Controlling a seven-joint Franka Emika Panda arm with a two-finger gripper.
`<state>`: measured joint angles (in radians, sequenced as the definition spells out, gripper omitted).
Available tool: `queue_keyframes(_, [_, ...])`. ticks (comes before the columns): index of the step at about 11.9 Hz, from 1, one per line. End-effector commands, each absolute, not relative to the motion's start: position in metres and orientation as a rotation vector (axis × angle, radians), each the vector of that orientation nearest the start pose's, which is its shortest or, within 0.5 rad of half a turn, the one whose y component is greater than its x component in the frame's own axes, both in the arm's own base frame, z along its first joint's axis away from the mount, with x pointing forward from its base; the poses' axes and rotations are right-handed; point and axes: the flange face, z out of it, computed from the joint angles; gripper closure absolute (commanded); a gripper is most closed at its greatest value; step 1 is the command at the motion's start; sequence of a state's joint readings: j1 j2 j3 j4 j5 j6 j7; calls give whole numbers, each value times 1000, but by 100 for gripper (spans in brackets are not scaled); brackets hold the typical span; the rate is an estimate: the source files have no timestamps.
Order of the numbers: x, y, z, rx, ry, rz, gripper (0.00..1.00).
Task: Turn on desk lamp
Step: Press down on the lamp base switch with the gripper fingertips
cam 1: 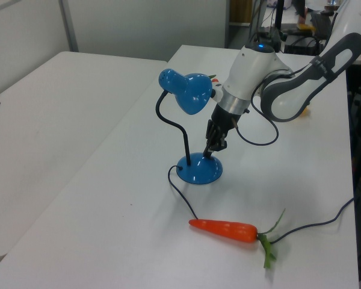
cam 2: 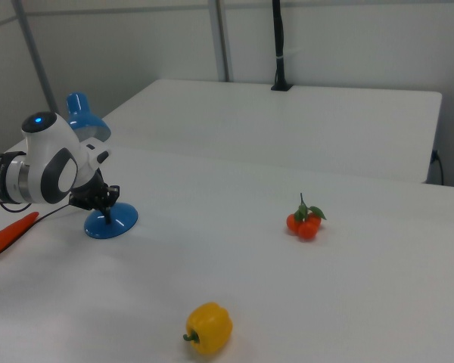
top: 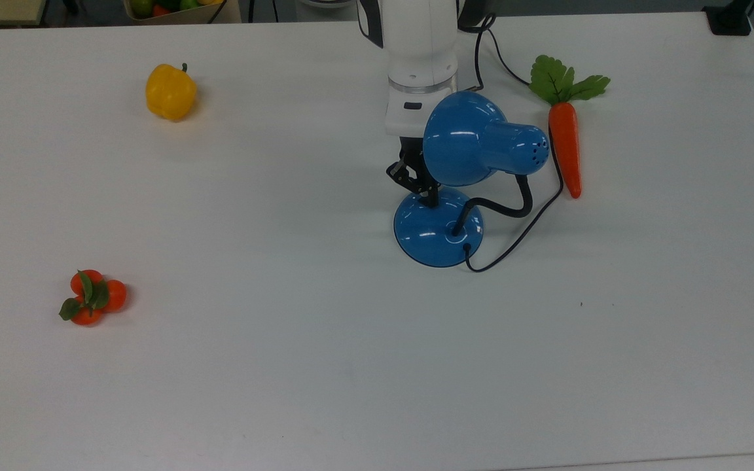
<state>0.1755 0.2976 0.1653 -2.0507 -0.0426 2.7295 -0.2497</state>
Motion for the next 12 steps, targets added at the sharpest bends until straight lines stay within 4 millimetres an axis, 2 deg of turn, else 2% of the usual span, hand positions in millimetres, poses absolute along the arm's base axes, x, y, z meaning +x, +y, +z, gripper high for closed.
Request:
queue_keyframes(1, [588,209,338,-2897,-920,-610,100])
queue_keyframes(6, [584,206,347,-2919,-920,-541,100])
queue_keyframes(12, [583,208,341,-2921,-915,-526,100])
